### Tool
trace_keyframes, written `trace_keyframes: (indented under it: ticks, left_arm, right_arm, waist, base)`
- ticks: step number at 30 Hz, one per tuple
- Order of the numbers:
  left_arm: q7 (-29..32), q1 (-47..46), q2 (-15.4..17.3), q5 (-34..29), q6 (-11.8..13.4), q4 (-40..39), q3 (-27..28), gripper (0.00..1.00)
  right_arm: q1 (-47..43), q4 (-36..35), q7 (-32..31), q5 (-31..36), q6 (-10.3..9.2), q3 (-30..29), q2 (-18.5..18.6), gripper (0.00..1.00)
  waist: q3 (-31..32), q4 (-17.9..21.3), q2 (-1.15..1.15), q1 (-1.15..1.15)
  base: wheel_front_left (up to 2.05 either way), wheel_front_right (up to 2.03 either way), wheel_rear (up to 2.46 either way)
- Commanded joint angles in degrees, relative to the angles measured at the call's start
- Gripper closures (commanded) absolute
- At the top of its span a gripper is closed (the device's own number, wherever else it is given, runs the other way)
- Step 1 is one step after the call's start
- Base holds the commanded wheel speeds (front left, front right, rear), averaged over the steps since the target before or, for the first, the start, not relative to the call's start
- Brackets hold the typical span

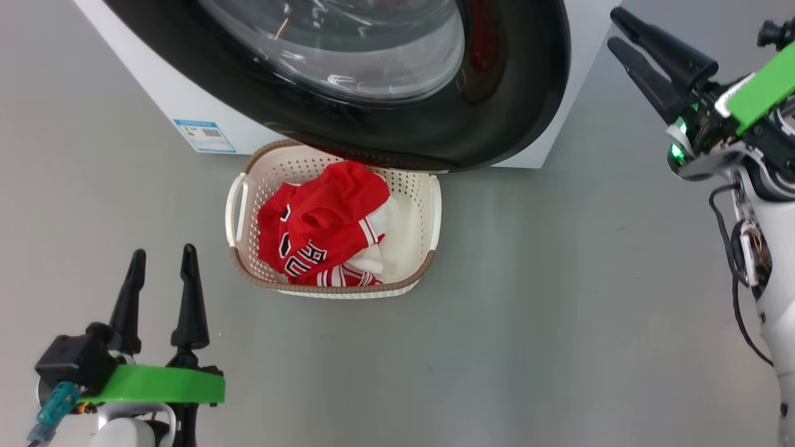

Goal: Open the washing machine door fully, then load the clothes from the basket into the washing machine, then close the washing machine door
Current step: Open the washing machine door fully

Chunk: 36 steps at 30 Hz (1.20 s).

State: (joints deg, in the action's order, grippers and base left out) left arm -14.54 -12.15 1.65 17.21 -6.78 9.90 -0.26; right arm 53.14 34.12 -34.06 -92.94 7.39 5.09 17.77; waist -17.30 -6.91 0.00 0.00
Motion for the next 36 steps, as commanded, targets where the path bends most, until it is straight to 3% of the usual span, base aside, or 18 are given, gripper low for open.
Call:
trace_keyframes:
  ticks: [1,12,20,36]
  left_arm:
    - [-0.5,0.3,1.2,-0.4,0.2,-1.3,2.0,0.0]
    - [-0.5,1.0,1.2,-0.7,0.1,-1.5,2.6,0.0]
    - [-0.5,1.2,1.2,-0.5,0.1,-1.8,2.6,0.0]
    - [-0.5,2.5,1.2,-0.7,0.0,-2.7,3.6,0.0]
  right_arm:
    - [-2.5,-4.0,0.9,0.9,0.1,0.5,0.2,0.0]
    - [-12.5,-19.3,6.0,5.8,0.1,1.0,1.1,0.0]
    - [-19.9,-29.8,13.0,10.9,0.1,1.1,2.0,0.0]
    - [-36.1,-40.8,40.1,34.6,0.1,8.2,8.8,0.0]
  waist:
    - [0.5,0.4,0.0,0.0]
    - [1.1,1.5,0.0,0.0]
    - [1.4,1.8,0.0,0.0]
    - [2.8,1.3,0.0,0.0]
  base:
    - [0.0,0.0,0.0]
    - [0.0,0.0,0.0]
    - [0.0,0.0,0.0]
    - [0.0,0.0,0.0]
